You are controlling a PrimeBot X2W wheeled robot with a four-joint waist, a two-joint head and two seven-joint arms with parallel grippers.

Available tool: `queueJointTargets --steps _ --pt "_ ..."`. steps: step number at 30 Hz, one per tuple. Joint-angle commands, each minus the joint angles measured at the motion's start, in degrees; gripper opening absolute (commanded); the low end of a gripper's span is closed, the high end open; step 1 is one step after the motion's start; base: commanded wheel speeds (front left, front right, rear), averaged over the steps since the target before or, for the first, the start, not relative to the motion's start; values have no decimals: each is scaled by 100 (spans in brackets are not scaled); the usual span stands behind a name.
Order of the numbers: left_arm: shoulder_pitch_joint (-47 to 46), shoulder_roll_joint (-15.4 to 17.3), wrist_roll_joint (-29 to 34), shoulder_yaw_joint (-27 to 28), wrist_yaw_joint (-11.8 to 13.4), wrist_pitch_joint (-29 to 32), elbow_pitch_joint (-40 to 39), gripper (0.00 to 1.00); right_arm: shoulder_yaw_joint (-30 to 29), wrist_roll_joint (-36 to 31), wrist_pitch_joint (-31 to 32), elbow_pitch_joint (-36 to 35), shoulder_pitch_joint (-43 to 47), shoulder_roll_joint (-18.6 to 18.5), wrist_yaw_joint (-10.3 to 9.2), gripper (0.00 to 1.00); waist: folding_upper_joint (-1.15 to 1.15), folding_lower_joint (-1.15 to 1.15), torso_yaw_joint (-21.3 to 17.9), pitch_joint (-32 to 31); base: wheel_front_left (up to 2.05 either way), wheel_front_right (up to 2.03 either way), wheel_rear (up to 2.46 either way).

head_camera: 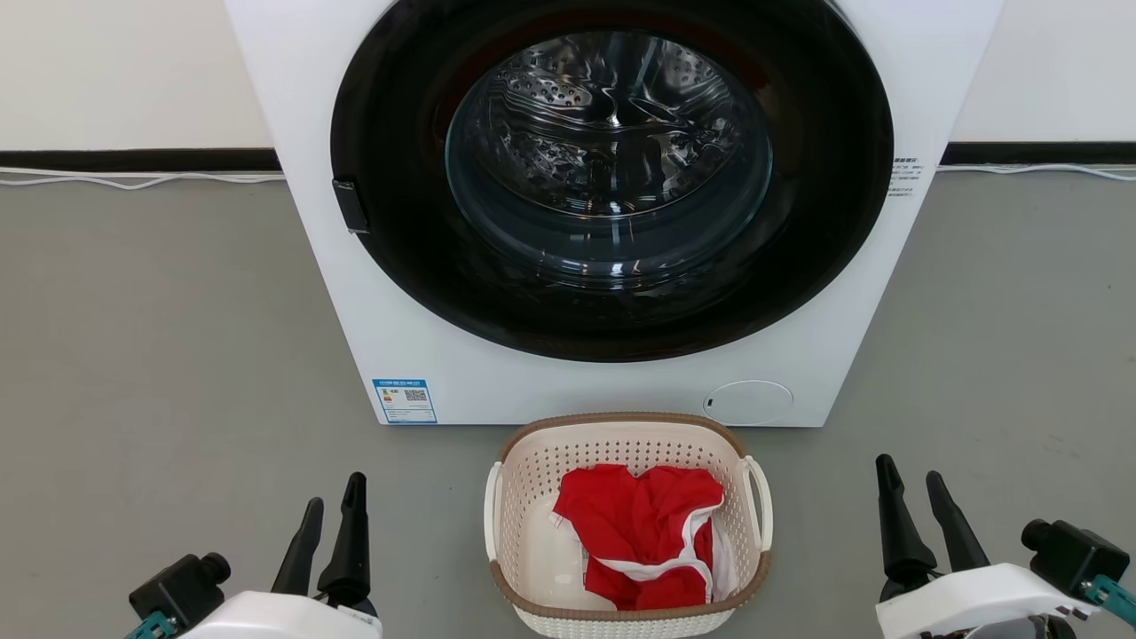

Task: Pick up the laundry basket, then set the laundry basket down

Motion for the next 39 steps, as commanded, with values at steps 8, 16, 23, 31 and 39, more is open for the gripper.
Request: queueJointTargets --steps 8,16,23,31,39 --pt "-34 61 670 44 41 -209 -249 100 62 -688 -243 -95 -103 -57 29 100 0 0 7 -8 0 0 0" --pt "1 67 1238 -7 63 -360 -297 100 54 -1297 -394 -41 -89 -59 32 100 0 0 10 -3 0 0 0" --pt "30 70 1655 -33 62 -461 -307 100 55 -1710 -495 -3 -61 -61 34 100 0 0 12 -12 0 0 0" --pt "72 75 2211 -54 59 -596 -326 100 72 -2234 -630 55 -18 -63 37 100 0 0 13 -21 0 0 0" --pt "88 80 2723 -85 61 -730 -351 100 81 -2766 -764 92 -5 -65 40 100 0 0 10 -7 0 0 0"
